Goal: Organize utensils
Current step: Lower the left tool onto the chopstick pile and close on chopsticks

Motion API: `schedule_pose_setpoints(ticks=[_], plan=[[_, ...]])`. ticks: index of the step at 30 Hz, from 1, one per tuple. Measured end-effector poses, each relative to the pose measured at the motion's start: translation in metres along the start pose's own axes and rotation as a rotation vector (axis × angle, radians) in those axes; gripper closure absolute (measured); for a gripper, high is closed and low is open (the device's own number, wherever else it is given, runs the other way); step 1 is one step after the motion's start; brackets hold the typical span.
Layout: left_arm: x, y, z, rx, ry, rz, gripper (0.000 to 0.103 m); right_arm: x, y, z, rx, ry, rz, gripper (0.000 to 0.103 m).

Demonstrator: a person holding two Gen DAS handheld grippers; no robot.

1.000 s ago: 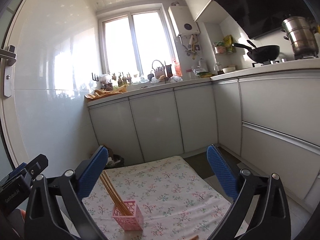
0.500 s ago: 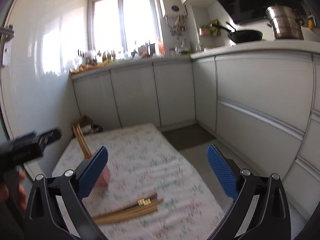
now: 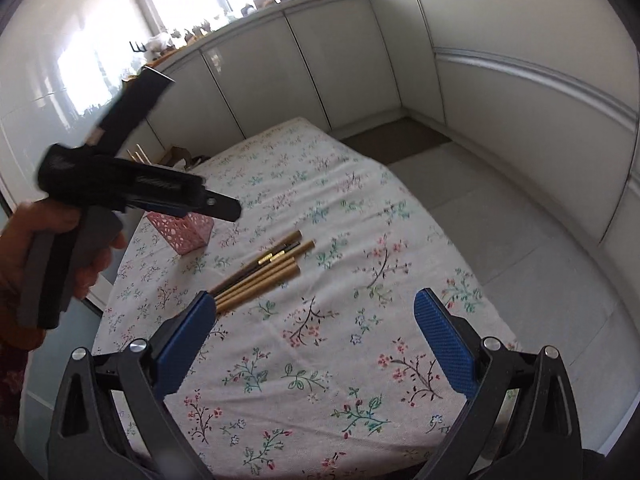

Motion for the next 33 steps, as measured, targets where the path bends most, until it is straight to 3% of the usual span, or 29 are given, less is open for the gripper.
schedule_pose_setpoints(ticks=[2,7,20,22,25,28,33], plan=[[0.023,-0.01,-0.013,-0.052,-0.049,0.037,0.011,0.003,0.001,0.0,-0.001,0.013,0.005,0.006],[0.06,-0.02,-0.027,-0.094,-0.138,0.087,0.051,0.01,0.003,0.0,-0.018,0.006,0.018,0.006],[0.088,0.002,-0.03,0.045,-0.179,0.028,0.079,0.02,0.003,-0.002,-0.027,-0.019,0.046,0.006],[0.089,0.002,-0.029,0.06,-0.159,0.004,0.089,0.022,0.004,-0.002,-0.025,-0.028,0.058,0.006],[0.087,-0.005,-0.023,0.035,-0.126,0.034,0.089,0.031,0.007,-0.002,-0.001,-0.074,0.104,0.006],[0.078,-0.028,-0.007,-0.059,-0.067,0.074,0.091,0.049,0.014,-0.005,0.045,-0.162,0.151,0.006],[0.038,-0.067,0.036,-0.171,0.077,0.159,0.094,0.096,0.026,-0.017,0.311,-0.378,0.126,0.007]])
Point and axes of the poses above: each gripper's, at about its wrist camera, not at the fingertips, and x roughly the way its jaws point, y to its right, z to its underside, the point moved 1 cm from there along x, roughly the way its jaws point, and after that the axes turned 5 degrees about z, right-handed, at the moved point
